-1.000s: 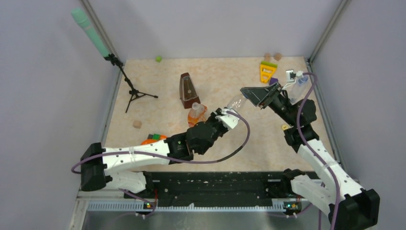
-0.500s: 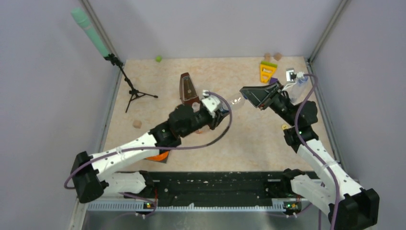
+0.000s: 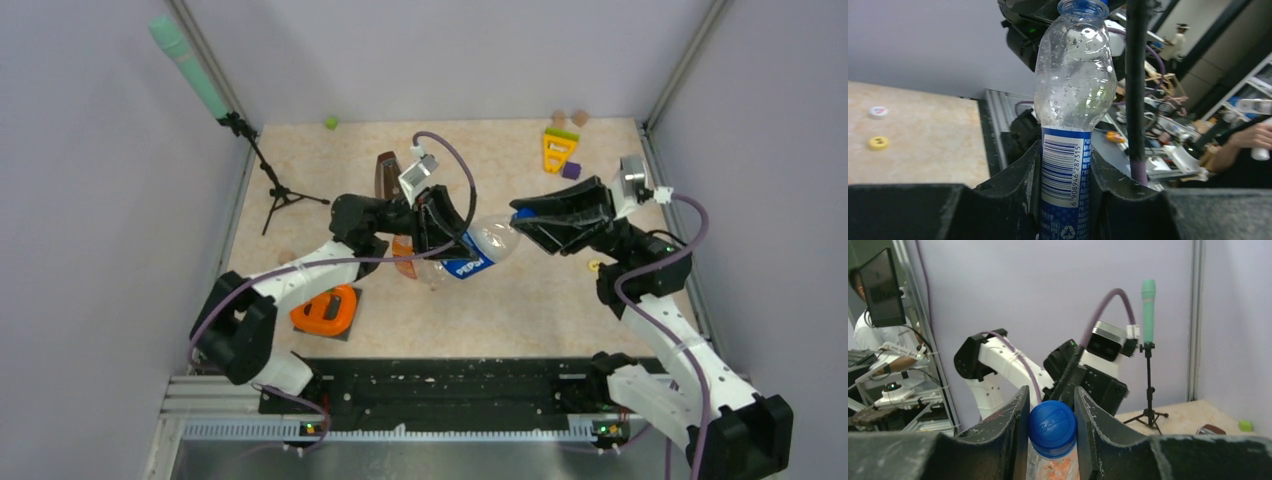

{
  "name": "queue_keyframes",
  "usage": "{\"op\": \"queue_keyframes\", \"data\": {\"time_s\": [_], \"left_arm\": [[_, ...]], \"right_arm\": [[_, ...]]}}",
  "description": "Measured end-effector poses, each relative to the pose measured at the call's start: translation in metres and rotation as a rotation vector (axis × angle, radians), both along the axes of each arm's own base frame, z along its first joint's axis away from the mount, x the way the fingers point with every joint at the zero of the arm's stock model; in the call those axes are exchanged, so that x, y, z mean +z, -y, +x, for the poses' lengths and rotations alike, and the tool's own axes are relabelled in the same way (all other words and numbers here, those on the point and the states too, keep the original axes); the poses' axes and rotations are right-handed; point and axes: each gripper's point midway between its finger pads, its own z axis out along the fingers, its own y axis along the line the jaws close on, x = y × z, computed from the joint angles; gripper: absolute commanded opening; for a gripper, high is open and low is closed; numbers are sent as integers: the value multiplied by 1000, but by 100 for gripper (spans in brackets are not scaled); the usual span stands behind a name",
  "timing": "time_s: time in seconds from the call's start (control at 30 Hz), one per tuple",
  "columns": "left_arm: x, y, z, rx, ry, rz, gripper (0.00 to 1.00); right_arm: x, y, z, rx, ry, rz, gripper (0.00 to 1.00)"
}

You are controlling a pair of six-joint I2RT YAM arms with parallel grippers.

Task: Unscrew the bottle caps
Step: Unscrew the bottle cap from the plastic bottle.

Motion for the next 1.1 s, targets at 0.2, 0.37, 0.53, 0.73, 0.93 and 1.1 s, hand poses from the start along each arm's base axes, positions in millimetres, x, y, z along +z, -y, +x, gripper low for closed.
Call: {"op": "queue_keyframes", "data": {"time_s": [0.2,0.37,0.53,0.73,0.93,1.1], "left_arm": [[5,1,-18,-173,-33,0,0],[1,-2,-28,-236,-46,38,0],[2,-4,-37,-285,-23,62,0],[2,-5,-46,-336,25,86,0],[1,-5,-45,-330,53,78,0],[5,-2,-37,-247,79,60,0]], "right_arm": [[6,2,-27,56,159,-10,0],[-1,-1,-43,106,269,-70,0],[-3,-3,-61,149,420,-161,0],[-7,-6,-82,196,598,-218,0],[-7,-6,-80,140,612,-172,0],[-1,-1,-64,17,490,-103,35]]}}
